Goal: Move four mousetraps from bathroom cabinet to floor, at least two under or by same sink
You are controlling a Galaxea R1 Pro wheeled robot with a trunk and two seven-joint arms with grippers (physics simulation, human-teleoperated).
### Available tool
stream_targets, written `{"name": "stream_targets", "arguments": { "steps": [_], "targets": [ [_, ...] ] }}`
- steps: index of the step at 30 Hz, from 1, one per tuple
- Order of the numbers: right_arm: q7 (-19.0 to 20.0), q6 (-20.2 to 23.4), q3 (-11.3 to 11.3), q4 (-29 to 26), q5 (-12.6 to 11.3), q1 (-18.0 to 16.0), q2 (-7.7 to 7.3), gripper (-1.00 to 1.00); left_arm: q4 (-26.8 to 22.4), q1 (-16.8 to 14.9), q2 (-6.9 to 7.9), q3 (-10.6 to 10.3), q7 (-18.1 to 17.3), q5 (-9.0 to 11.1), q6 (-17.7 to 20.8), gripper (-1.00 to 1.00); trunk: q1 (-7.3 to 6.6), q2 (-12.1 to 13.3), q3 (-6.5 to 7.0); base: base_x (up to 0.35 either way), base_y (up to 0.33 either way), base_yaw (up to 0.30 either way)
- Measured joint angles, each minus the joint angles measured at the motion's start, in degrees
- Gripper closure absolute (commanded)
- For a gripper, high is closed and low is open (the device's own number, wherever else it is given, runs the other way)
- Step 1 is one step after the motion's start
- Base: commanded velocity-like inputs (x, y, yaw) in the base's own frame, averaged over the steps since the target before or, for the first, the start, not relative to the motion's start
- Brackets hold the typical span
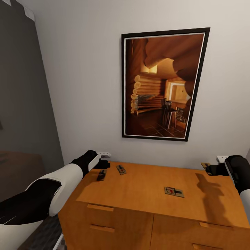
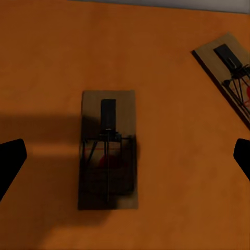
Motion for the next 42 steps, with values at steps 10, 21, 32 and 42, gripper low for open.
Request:
{"name": "stream_targets", "arguments": {
  "steps": [10,21,32,42],
  "targets": [
    [0.0,0.0,0.0,0.0,0.0,0.0,0.05,1.00,0.1,0.0,0.01,0.0,0.0,0.0,0.0,-1.00,0.43,-0.8,-0.36,0.000,0.000,0.000],
    [0.0,0.0,0.1,0.0,0.0,0.0,0.06,1.00,0.3,0.0,0.01,0.0,0.0,0.2,0.0,-1.00,2.85,-5.2,-2.33,0.000,0.000,0.000],
    [0.0,0.0,0.1,0.0,0.0,0.0,0.03,1.00,0.4,0.0,0.09,0.0,0.0,0.2,0.0,-1.00,3.08,-5.6,-2.52,0.000,0.000,0.000],
    [0.0,0.0,0.0,0.0,0.0,0.0,0.02,1.00,0.4,0.0,0.15,0.0,0.0,0.2,0.0,-1.00,4.39,-8.0,-3.59,0.000,0.000,0.000]
  ]
}}
